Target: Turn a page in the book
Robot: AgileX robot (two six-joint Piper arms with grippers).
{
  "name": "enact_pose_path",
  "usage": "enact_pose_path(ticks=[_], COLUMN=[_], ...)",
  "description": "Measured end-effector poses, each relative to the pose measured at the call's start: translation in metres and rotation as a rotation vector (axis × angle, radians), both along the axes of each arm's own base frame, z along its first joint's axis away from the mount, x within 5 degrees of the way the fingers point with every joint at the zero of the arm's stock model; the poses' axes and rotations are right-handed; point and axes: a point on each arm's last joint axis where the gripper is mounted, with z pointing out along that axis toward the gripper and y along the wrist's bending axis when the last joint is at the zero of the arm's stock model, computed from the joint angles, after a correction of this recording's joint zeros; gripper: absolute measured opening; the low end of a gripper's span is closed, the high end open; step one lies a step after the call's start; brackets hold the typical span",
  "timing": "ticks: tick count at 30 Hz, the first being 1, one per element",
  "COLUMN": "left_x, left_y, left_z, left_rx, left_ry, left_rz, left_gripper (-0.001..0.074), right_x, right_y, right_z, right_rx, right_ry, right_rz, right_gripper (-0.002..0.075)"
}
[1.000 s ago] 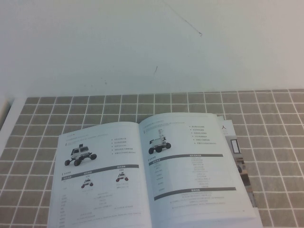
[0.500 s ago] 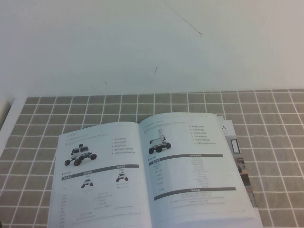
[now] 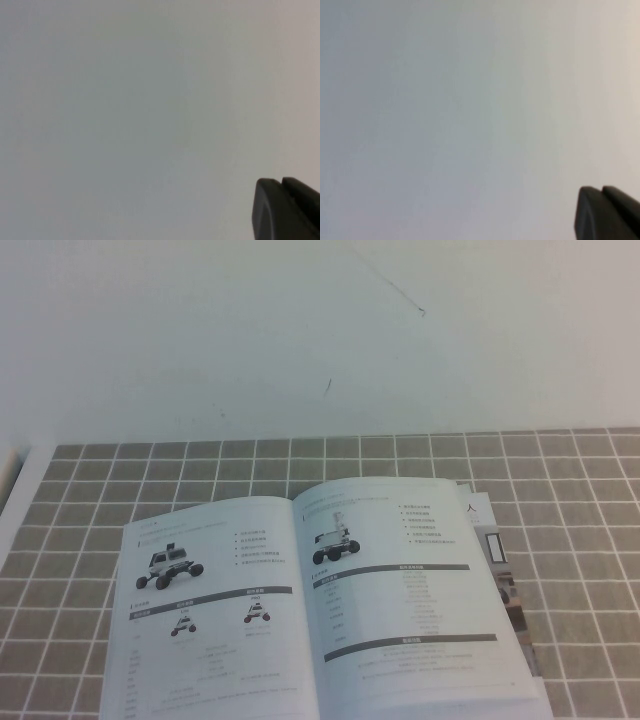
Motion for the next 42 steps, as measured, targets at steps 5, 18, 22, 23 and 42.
enact_pose_path(ticks=[5,18,22,23,42], left_x=[-0.005,0.003,-0.003,-0.002,0.123], left_y=[0.0,0.0,0.004,0.005,-0.032], left_z=[0.006,0.005,0.031,0.037,0.033], left_rx=[-0.011,-0.066,-0.168,-0.166,-0.124], left_ry=[-0.084,0.21,0.43,0.477,1.201], left_rz=[-0.003,-0.046,-0.042,-0.03,-0.164], left_gripper=[-0.0004,-0.0004,-0.0004,-0.0004,-0.0004], right_x=[-0.01,-0.018,-0.017,-0.014,0.156], right_y=[-0.003,-0.014,-0.005,-0.003,0.019], right_z=[0.014,0.036,0.06,0.067,0.07], right_rx=[0.019,0.182,0.011,-0.019,0.003], right_ry=[-0.188,-0.237,-0.08,-0.033,1.163], right_rz=[-0.021,-0.07,-0.065,-0.064,0.366], right_gripper=[-0.0001,-0.0002,-0.0002,-0.0002,-0.0002])
